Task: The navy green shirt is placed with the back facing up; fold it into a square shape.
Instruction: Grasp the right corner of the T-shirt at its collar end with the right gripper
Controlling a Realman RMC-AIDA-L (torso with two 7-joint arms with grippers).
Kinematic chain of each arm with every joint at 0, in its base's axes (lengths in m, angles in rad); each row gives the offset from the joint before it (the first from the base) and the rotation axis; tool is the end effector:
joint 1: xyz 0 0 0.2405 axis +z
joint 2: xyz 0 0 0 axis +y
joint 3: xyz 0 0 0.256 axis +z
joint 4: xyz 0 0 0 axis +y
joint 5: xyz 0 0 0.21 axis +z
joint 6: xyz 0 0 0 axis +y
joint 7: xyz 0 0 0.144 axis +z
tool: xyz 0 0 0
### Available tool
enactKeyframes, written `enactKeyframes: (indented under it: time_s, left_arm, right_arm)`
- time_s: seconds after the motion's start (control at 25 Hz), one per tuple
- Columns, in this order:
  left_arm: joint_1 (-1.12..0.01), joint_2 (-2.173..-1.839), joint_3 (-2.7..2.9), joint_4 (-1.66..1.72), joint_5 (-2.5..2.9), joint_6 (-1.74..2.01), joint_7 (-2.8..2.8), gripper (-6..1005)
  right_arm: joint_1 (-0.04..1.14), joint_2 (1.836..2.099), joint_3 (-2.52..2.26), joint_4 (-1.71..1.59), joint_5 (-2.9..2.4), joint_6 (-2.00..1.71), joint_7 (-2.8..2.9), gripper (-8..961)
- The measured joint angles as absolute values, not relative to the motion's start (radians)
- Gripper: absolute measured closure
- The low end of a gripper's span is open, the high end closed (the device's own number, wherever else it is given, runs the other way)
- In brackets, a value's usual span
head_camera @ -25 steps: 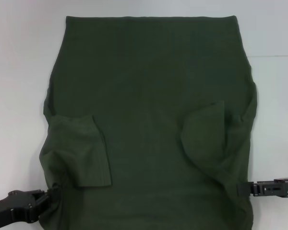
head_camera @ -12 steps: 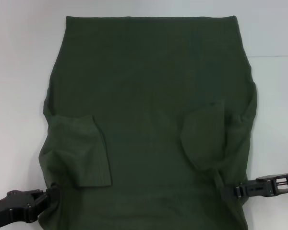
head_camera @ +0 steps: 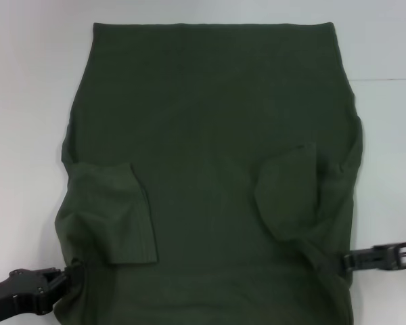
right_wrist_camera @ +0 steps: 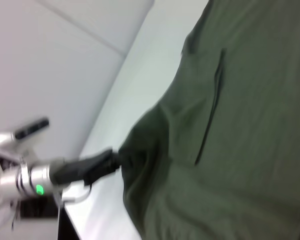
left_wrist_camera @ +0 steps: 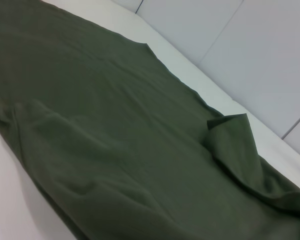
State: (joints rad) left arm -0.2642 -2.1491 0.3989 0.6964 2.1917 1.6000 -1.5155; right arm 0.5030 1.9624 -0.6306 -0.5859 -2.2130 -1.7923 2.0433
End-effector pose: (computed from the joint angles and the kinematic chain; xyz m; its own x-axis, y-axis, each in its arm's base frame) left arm -0.3519 0.2342 -0.0009 0.4877 0.6580 0.5737 0.8341 -0.5452 -0.0837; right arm 0.2990 0.2874 0.0283 0.3638 -0.8968 -0.2519 -0.8687 -0.4243 0.2557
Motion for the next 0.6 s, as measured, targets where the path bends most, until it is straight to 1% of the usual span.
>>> enactKeyframes:
  time_s: [0.08, 0.2, 0.28, 0.4, 0.6]
  left_arm:
    - [-0.266, -2.149, 0.399, 0.696, 2.192, 1.6, -1.515, 999]
    - [-0.268, -2.149, 0.399, 0.696, 2.192, 1.6, -1.515, 999]
    - [-0.269, -2.149, 0.399, 0.696, 2.192, 1.6, -1.515, 999]
    - [-0.27, -2.149, 0.399, 0.696, 2.192, 1.6, -1.514, 998]
    - [-0.272, -2.149, 0.399, 0.696, 2.192, 1.6, -1.514, 998]
  right_arm:
    - [0.484, 1.946, -0.588, -0.588, -2.214, -1.806, 2.042, 218]
    - [0.451, 1.91, -0.546, -0.576, -2.218, -1.811, 2.049, 218]
    - [0.434, 1.896, -0.544, -0.56, -2.22, -1.8, 2.057, 218]
    - [0.419, 1.891, -0.549, -0.545, -2.24, -1.779, 2.069, 218]
    - [0.414, 1.901, -0.546, -0.52, -2.285, -1.742, 2.078, 218]
